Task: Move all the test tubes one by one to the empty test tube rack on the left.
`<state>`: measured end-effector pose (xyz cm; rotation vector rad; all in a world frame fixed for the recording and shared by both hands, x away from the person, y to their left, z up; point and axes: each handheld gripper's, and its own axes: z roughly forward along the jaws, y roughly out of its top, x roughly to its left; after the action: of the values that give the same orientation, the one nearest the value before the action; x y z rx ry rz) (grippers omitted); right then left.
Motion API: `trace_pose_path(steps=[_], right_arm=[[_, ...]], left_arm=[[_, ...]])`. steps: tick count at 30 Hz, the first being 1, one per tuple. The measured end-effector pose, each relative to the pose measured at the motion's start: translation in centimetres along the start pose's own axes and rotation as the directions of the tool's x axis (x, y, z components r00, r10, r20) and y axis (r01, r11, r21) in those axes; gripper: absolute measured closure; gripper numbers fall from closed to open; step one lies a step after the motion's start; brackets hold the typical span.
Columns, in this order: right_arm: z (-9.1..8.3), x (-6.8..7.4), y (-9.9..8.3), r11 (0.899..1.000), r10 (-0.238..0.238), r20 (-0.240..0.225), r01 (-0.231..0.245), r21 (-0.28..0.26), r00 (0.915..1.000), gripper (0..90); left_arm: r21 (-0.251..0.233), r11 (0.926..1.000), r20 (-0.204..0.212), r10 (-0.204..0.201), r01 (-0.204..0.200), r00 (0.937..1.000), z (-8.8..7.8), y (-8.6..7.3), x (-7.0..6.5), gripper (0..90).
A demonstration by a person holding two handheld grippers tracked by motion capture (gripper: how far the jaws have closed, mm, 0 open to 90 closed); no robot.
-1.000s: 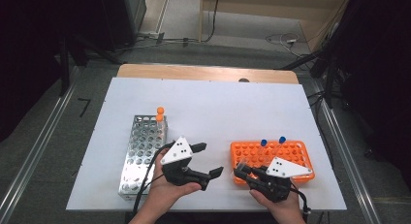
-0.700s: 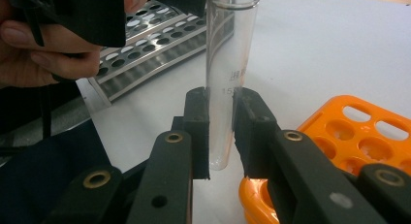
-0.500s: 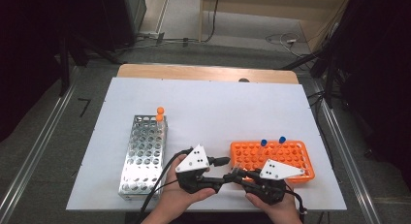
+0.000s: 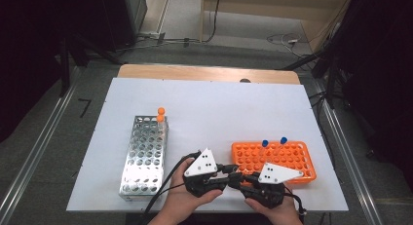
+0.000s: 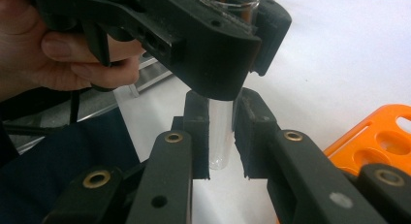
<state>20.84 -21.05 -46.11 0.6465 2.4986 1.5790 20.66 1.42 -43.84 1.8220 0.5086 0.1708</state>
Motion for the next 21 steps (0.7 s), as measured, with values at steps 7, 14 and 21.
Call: trace_pose_path(steps=[7,14,21], right_arm=[[0.0,-0.1,0.0,1.0,0.01,-0.016,-0.01,-0.004,0.9998,74.2],[-0.1,-0.3,0.0,1.0,0.007,-0.02,-0.007,-0.003,0.9998,71.8],[-0.5,-0.6,0.1,1.0,0.01,-0.006,-0.01,-0.025,0.9999,55.4]], left_arm=[[-0.002,0.9999,-0.013,0.016,-0.016,0.9998,-0.2,0.0,-0.1,76.3],[-0.011,0.9999,-0.01,0.005,-0.005,0.9999,-0.3,0.0,0.1,76.6],[-0.032,0.9995,-0.031,-0.008,0.007,0.9995,-1.1,0.2,0.7,76.6]])
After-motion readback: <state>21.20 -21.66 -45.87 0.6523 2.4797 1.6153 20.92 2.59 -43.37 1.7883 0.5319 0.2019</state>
